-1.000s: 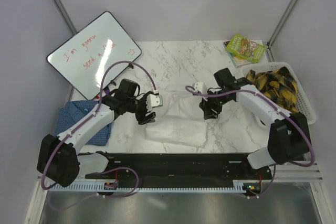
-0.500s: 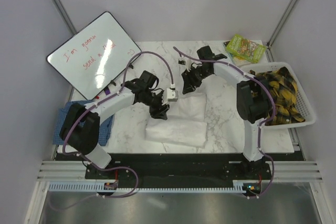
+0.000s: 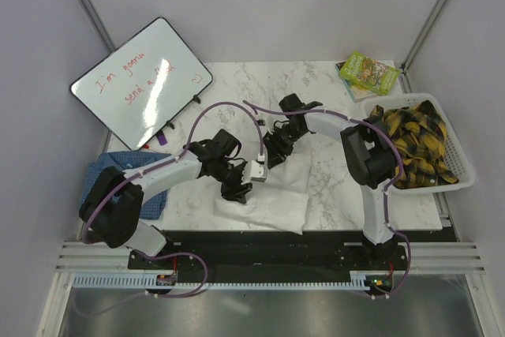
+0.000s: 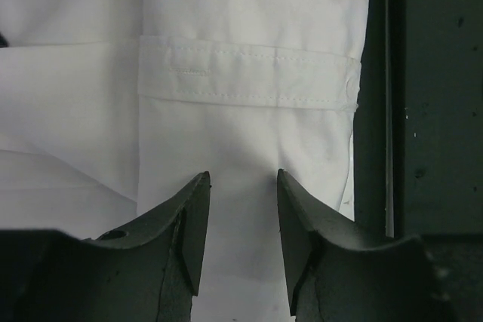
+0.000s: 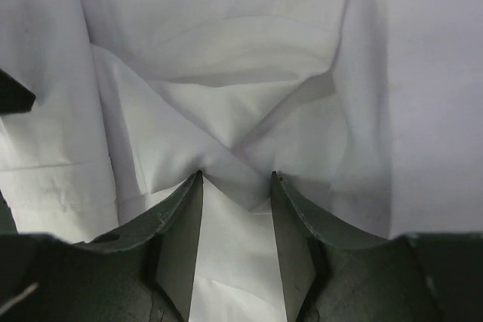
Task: Fold and stack the long sleeve shirts
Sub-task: Fold the shirt
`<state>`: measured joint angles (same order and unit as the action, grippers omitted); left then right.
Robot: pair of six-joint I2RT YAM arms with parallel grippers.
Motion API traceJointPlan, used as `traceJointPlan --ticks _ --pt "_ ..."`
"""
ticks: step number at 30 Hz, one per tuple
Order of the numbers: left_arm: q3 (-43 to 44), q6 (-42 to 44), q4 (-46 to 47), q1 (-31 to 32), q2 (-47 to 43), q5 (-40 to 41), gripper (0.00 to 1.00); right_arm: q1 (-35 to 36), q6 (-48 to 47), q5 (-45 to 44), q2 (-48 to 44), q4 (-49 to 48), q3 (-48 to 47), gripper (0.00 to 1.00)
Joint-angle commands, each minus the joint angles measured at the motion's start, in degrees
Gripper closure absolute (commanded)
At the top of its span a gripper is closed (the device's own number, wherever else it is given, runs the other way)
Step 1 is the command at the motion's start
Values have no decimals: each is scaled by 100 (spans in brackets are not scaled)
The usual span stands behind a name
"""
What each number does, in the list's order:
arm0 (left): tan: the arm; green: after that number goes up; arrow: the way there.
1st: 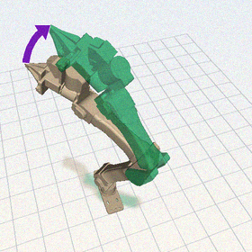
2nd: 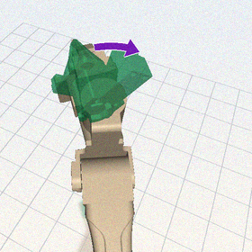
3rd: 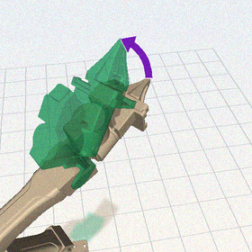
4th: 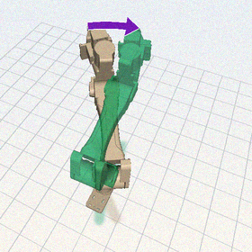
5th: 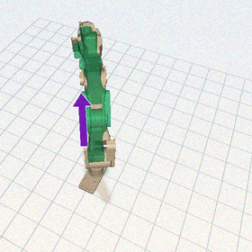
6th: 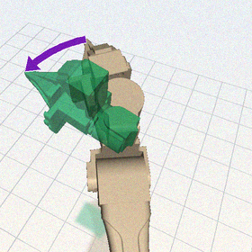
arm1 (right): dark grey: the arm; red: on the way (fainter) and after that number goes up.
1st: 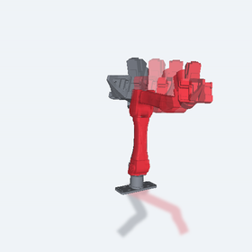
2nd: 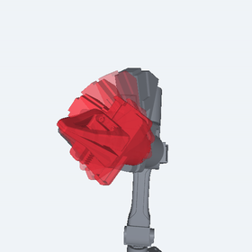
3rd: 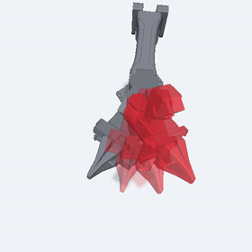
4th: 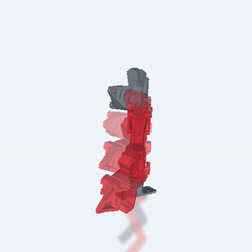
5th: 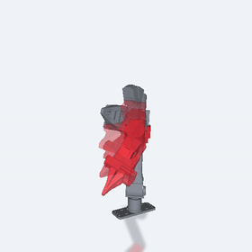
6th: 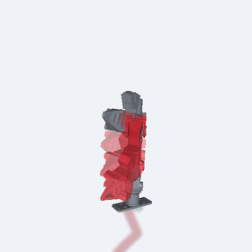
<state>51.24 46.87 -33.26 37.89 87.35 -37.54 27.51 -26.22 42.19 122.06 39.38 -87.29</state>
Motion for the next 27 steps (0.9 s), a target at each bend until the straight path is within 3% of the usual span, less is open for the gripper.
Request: traceJointPlan --ticks 1,6,15,22,27 --pt "-132 -90 -172 61 -683 -218 52 255 -156 183 -542 53 528 52" --pt "-19 -135 -190 166 -940 -245 47 325 -199 35 -640 44 467 54" --pt "650 287 -208 342 -62 -263 41 185 -50 -89 -447 184 -148 58" --pt "764 393 -216 421 571 -271 41 27 301 236 -306 176 -367 58" --pt "931 296 -216 482 871 -271 48 -87 442 53 28 106 -579 56"
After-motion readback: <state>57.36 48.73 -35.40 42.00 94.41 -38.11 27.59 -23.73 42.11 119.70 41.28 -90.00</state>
